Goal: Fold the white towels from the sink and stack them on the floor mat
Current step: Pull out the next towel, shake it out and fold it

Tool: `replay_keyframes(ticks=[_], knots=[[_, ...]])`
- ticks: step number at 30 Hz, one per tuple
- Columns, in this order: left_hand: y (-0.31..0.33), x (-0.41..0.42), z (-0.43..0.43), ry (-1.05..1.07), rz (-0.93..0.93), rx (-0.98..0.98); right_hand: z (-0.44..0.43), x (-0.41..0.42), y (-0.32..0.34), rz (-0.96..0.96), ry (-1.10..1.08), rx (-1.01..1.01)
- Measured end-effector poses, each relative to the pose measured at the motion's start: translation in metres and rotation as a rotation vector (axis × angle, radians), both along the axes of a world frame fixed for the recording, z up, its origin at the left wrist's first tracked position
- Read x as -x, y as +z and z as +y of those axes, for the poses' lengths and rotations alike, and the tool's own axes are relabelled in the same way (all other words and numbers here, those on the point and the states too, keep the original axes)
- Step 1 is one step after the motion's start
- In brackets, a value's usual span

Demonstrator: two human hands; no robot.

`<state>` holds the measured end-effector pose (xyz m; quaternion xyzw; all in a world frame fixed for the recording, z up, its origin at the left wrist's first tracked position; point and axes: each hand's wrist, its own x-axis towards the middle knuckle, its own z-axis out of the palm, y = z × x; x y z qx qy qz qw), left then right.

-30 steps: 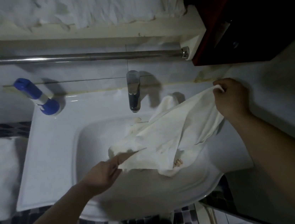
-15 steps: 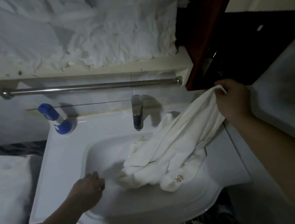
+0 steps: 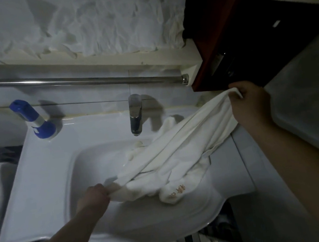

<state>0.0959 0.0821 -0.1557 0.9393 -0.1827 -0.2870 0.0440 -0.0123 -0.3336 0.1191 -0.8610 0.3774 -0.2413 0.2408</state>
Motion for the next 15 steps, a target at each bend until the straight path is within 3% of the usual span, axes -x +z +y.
replay_keyframes(ticks=[4, 9, 12, 15], knots=[[0.021, -0.002, 0.004, -0.015, -0.06, 0.024, -0.002, 0.002, 0.007, -0.017, 0.001, 0.002], [0.05, -0.005, 0.025, -0.145, -0.221, -0.208, 0.002, -0.001, 0.042, -0.129, -0.002, 0.003], [0.065, -0.004, 0.028, -0.127, -0.295, -0.139, 0.003, -0.001, 0.071, -0.164, 0.003, 0.064], [0.082, -0.01, 0.031, -0.031, -0.216, -0.007, -0.001, -0.001, 0.097, -0.192, -0.02, 0.068]])
